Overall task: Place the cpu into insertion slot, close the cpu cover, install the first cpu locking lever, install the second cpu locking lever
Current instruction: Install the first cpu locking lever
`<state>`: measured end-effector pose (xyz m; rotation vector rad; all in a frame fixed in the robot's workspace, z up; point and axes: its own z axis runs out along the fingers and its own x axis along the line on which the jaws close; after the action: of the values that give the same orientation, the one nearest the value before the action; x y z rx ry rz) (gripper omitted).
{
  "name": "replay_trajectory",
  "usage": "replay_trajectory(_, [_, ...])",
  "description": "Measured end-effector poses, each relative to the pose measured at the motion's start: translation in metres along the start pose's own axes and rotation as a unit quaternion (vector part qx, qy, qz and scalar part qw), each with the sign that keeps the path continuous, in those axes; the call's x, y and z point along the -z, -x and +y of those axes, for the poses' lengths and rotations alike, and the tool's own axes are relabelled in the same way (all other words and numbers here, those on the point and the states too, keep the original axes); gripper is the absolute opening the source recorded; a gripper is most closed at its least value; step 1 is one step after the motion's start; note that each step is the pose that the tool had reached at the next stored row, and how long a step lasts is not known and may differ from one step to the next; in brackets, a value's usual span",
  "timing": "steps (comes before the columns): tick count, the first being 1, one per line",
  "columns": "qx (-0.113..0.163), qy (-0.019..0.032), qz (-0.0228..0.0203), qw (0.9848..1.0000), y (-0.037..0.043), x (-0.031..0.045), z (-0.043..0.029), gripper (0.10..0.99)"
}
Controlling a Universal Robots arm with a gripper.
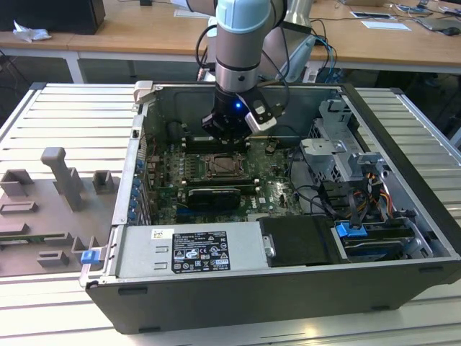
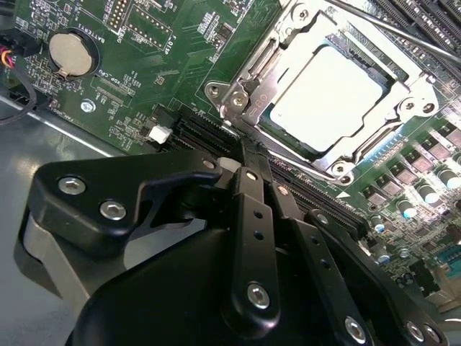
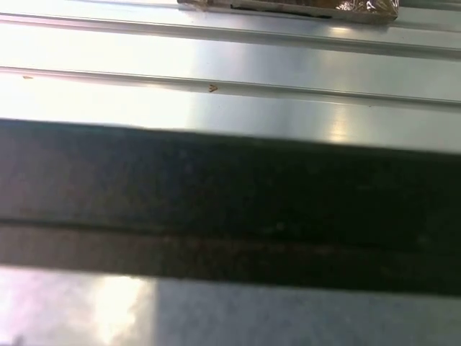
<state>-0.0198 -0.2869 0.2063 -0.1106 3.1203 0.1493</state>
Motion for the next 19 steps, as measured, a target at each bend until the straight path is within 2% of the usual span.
replay_trajectory(8, [0.000,-0.0026,0.0002,1.0000,0.0001,-0.0005,-0.0001,0.106])
replay_trajectory(15, [0.000,-0.0099,0.0007,1.0000,0.0000,-0.0027,-0.0003,0.106])
replay_trajectory(19, [0.000,-0.0115,0.0008,0.9999,0.0000,-0.0040,-0.0004,0.106])
